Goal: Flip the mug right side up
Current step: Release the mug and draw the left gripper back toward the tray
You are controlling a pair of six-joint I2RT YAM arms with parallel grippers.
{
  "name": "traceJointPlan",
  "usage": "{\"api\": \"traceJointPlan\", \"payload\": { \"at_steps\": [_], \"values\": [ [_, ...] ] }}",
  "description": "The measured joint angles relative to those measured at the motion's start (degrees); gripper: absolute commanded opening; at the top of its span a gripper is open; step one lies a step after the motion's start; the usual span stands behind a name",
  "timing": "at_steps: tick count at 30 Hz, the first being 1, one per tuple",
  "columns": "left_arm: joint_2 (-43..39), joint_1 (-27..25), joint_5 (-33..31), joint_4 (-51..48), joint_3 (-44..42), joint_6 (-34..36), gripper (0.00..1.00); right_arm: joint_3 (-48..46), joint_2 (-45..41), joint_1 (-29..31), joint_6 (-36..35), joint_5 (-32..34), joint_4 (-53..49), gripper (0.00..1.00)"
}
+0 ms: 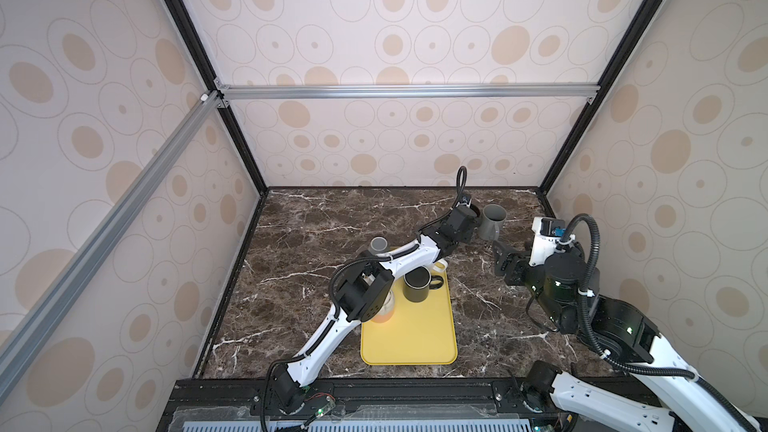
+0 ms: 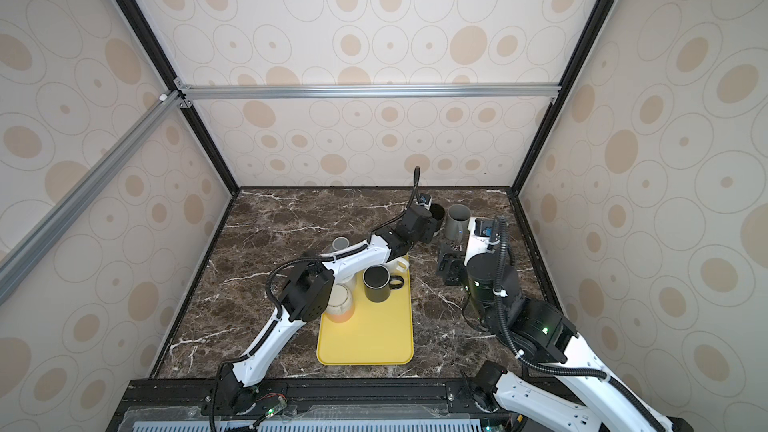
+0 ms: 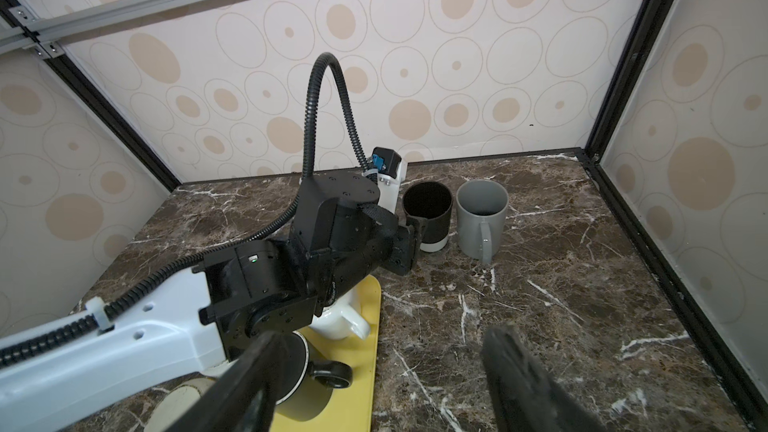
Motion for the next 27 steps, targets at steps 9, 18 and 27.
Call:
{"api": "traceJointPlan", "payload": {
  "at_steps": [9, 18, 27],
  "values": [
    [-17.1, -0.2, -0.6, 3.1, -12.4, 3.6, 0.62, 1.1, 0.8, -0.2, -2.2, -3.6, -0.7, 0.76],
    [-47.4, -0.4, 3.0, 8.9, -44.2, 5.1, 0.69, 0.7, 4.8, -0.2, -5.3, -19.8, -1.8, 0.74],
    [-76.6, 2.6, 3.8, -2.2, -63.2, 3.8, 0.67, -0.5, 10.0, -0.2, -5.0, -32.0, 0.4, 0.73]
  ]
}}
